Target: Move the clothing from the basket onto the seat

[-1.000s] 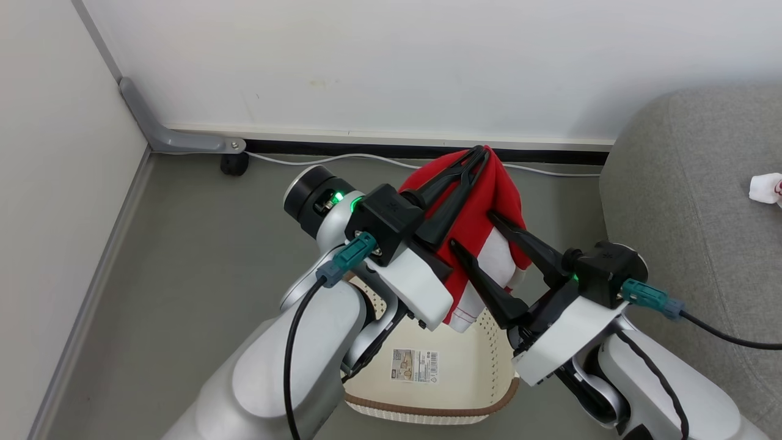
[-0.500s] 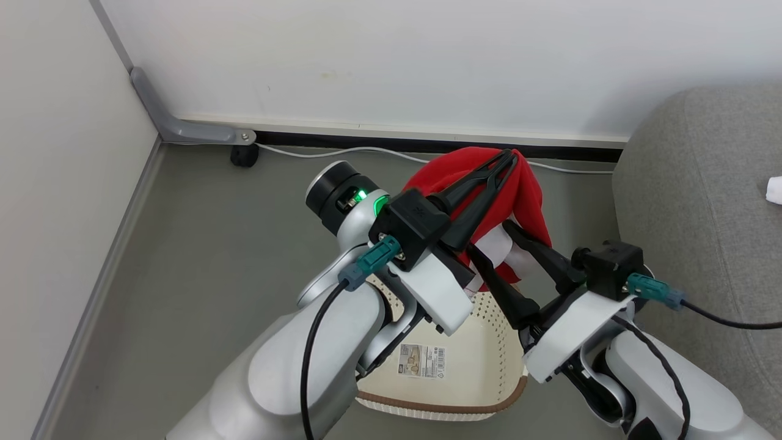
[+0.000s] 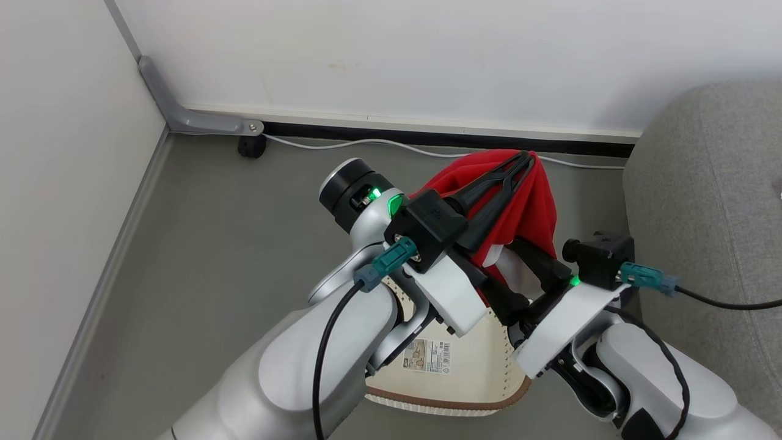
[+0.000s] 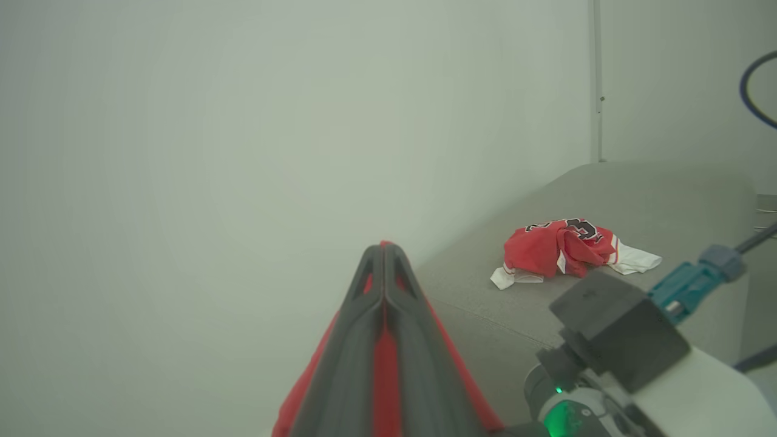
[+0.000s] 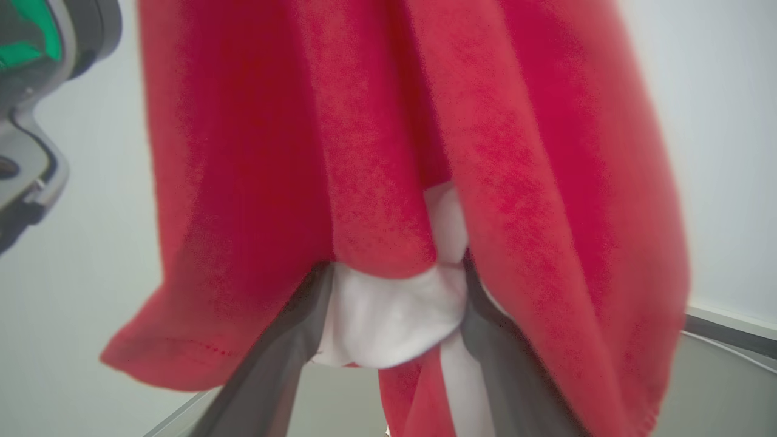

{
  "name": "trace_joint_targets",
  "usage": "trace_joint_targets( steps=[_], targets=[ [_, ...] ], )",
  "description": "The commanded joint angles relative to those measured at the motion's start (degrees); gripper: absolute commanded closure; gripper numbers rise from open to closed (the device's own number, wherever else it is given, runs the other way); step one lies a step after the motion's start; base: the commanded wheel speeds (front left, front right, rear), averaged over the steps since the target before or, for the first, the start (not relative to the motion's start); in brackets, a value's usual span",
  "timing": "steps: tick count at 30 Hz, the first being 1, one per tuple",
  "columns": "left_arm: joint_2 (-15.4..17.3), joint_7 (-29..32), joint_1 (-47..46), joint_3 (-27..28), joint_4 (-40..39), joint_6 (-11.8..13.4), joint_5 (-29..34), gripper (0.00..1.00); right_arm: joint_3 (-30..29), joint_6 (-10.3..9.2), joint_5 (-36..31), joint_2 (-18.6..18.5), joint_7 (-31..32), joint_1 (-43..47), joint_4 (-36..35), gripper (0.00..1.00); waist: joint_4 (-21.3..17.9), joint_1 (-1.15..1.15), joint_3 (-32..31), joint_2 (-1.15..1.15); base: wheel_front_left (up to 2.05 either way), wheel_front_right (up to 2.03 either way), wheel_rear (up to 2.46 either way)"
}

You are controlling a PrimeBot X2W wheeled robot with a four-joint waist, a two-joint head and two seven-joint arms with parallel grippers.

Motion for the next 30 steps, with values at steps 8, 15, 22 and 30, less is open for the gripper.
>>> trace_joint_targets(
  steps=[8, 15, 22, 30],
  targets=[
    [0.33, -1.4, -3.09, 0.98, 0.19, 1.65, -1.14, 1.0, -0.94, 0.17, -0.73, -1.68, -0.35, -0.05, -4.77, 1.0, -0.83, 0.0, 0.56, 0.0, 0.0, 0.0, 0.0],
    [0.32, -2.56, -3.09, 0.49, 2.01, 2.28, -1.77, 0.91, -1.57, 0.17, -1.47, -2.38, -0.35, 0.84, -6.21, 1.0, -1.66, 0.0, 0.83, 0.0, 0.0, 0.0, 0.0],
    [0.32, -4.1, -2.85, 0.84, 3.76, 2.72, -2.77, 0.0, -3.02, 0.17, -2.56, -2.82, -0.35, 1.43, -8.01, 1.0, -2.33, 0.0, 1.08, 0.0, 0.0, 0.0, 0.0],
    [0.72, -5.54, -1.45, 1.57, 6.09, 2.93, -3.25, 0.0, -7.57, 0.17, -5.37, -4.03, -0.35, 3.36, -11.24, 1.0, -4.29, 0.0, 0.92, 0.0, 0.0, 0.0, 0.0]
  ],
)
